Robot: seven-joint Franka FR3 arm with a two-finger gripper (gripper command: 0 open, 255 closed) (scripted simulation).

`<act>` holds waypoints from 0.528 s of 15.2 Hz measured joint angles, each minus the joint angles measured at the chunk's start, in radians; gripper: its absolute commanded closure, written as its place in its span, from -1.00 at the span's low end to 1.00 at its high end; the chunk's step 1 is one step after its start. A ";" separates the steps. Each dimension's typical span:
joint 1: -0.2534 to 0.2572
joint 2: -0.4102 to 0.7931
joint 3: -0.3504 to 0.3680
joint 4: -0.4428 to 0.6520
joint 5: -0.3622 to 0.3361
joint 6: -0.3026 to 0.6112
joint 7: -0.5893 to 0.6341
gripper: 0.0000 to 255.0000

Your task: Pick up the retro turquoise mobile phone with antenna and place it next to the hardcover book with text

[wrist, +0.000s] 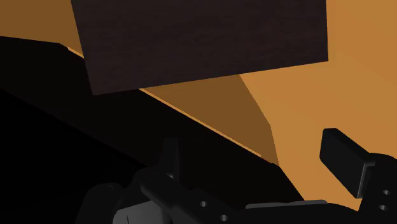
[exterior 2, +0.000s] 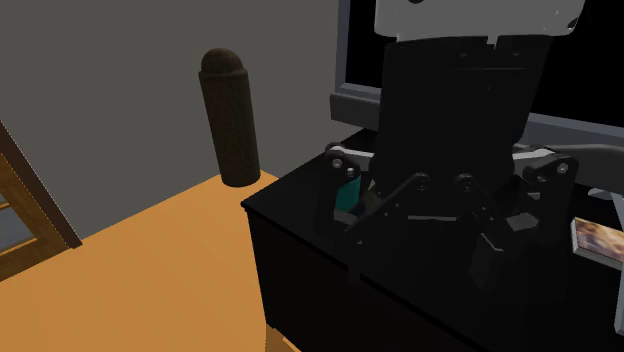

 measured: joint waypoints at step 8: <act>-0.010 0.213 0.002 0.066 0.011 0.182 0.022 -1.00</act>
